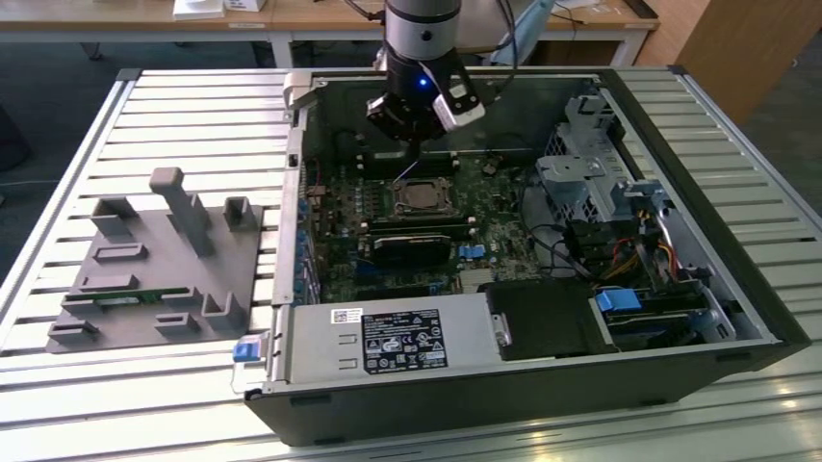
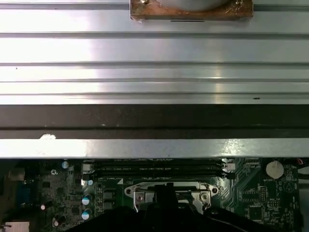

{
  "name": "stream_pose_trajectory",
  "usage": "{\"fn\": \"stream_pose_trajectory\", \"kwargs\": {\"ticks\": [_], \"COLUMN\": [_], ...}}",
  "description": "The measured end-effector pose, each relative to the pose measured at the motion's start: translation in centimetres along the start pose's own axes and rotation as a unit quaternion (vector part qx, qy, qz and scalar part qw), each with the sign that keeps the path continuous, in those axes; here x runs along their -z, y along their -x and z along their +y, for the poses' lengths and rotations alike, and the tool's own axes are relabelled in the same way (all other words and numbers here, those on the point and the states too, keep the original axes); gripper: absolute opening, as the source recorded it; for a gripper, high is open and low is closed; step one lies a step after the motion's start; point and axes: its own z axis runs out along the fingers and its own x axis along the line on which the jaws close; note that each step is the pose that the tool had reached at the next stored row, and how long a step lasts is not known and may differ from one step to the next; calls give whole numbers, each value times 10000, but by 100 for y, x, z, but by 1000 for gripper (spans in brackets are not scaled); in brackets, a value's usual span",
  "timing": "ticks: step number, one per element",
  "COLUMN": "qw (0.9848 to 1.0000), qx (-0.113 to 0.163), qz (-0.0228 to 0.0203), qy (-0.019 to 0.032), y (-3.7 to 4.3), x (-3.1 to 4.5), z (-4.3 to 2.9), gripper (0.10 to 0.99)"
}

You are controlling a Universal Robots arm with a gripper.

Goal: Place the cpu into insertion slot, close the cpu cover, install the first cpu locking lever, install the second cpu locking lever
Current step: 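Install the first cpu locking lever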

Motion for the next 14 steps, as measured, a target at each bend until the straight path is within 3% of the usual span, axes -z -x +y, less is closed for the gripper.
{"fn": "stream_pose_trajectory", "kwargs": {"ticks": [8, 14], "qw": [10000, 9999], "qx": [67, 120], "qz": [7, 13], "qy": [27, 29], "y": [17, 86], "x": [-44, -76], "z": [14, 31], "gripper": [106, 106]}}
